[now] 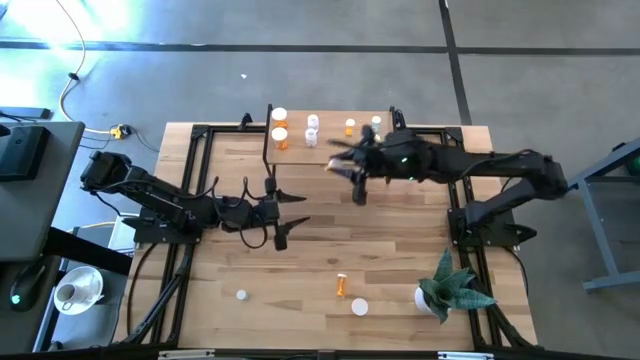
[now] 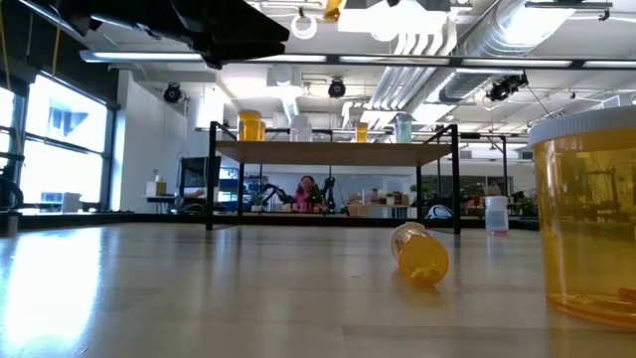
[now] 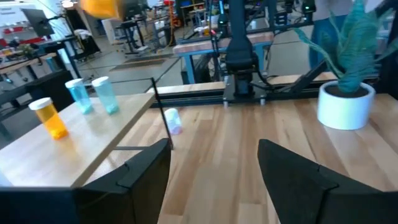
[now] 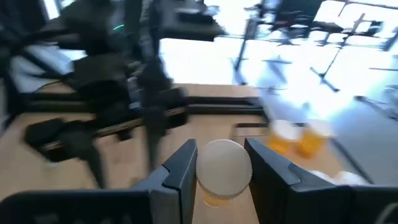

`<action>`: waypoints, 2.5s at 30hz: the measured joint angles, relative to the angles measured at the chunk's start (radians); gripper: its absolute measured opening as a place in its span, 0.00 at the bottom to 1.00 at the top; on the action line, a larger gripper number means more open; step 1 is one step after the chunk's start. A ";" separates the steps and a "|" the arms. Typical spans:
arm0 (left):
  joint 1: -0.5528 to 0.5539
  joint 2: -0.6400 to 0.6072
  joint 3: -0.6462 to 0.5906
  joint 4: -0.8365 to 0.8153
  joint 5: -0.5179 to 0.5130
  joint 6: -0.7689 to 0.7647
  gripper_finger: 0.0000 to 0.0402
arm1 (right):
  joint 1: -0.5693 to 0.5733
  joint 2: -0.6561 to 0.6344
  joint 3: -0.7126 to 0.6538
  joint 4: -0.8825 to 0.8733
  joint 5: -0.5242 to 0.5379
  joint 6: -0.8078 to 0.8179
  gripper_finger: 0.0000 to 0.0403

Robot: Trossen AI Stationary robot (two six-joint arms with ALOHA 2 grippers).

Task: Pick and place medicine bottles onto shelf by color
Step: Put the top center small orange pill bottle on the shelf aligned with the other small orange pill bottle

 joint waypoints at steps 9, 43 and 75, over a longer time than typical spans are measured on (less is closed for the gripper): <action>-0.015 0.000 0.000 0.000 0.002 0.000 0.58 | -0.123 -0.119 0.000 -0.097 0.073 0.010 0.26; -0.005 -0.001 0.000 -0.004 0.000 0.000 0.58 | -0.327 0.114 -0.085 -0.114 0.078 0.202 0.26; -0.005 0.000 0.000 -0.008 0.001 0.001 0.58 | -0.323 0.191 -0.126 -0.073 0.112 0.230 0.27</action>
